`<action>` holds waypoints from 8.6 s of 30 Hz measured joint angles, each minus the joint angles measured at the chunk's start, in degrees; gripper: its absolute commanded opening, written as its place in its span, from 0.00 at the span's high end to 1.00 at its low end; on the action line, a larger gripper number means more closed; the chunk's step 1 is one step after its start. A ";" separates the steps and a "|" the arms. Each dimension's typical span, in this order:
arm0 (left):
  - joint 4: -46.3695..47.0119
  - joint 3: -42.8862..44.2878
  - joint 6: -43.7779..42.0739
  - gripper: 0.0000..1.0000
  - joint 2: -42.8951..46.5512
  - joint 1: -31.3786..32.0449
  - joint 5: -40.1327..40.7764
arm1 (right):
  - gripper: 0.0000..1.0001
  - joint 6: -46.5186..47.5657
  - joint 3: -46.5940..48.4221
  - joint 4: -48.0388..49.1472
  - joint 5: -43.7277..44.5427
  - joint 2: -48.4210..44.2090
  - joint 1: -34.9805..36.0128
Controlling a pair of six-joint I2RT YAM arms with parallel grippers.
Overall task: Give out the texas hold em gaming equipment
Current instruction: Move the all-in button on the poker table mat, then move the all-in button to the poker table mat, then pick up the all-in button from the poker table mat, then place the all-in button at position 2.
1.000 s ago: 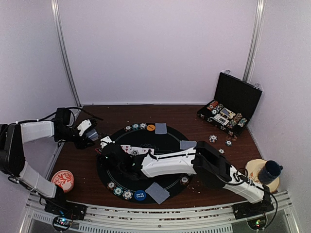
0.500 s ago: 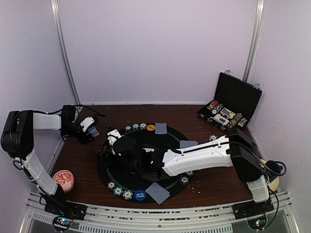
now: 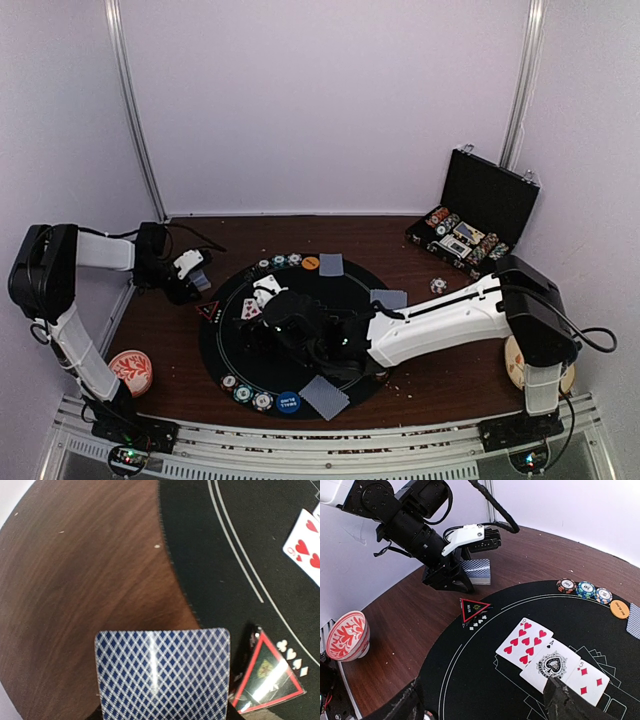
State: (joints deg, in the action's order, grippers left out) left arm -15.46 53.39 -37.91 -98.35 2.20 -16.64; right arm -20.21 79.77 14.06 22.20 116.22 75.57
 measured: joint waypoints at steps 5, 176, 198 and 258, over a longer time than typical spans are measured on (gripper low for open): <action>-0.66 -1.11 -0.87 0.89 0.07 1.01 0.07 | 0.15 -0.17 -1.09 0.28 0.46 -0.87 0.00; 2.10 -12.37 4.44 0.91 16.35 -1.90 -8.07 | 0.39 8.02 41.68 -27.02 -13.33 32.41 -6.54; 2.10 -12.48 4.42 0.91 16.35 -1.90 -8.13 | 0.40 10.27 14.97 -18.97 -13.79 11.34 -5.62; 2.14 -13.42 4.42 0.91 16.33 -1.90 -8.50 | 0.20 23.61 -9.55 -11.21 -35.74 1.18 -5.62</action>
State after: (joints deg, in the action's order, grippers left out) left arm -13.32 39.97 -33.50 -82.02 0.30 -25.15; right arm 3.40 70.22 2.85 -13.54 117.40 69.95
